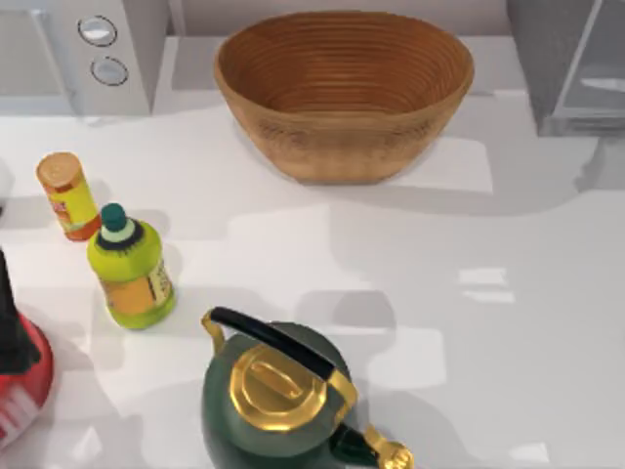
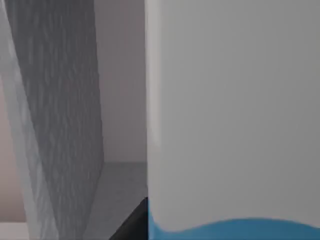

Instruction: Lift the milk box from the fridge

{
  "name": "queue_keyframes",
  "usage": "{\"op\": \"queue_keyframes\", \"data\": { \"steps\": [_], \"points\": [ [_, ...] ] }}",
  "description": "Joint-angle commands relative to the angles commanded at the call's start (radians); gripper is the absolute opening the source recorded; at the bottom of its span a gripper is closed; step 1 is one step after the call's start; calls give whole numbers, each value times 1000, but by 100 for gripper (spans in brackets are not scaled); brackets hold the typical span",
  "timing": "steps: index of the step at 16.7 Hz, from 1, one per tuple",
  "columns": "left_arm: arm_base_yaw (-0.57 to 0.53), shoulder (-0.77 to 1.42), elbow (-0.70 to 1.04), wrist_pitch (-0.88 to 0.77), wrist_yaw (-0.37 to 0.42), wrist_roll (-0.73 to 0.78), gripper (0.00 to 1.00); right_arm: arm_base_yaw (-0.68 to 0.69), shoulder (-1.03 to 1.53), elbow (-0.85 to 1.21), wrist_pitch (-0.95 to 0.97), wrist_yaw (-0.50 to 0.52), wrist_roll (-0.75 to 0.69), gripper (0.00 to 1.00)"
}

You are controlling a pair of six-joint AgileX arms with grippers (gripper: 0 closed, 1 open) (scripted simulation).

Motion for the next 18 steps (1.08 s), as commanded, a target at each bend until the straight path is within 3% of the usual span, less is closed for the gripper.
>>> {"op": "queue_keyframes", "data": {
  "steps": [11, 18],
  "points": [
    [0, 0, 0, 0, 0, 0, 100, 141, -1153, -489, -626, 124, -2, 0],
    [0, 0, 0, 0, 0, 0, 100, 192, -1449, -629, -814, 167, -7, 0]
  ]
}}
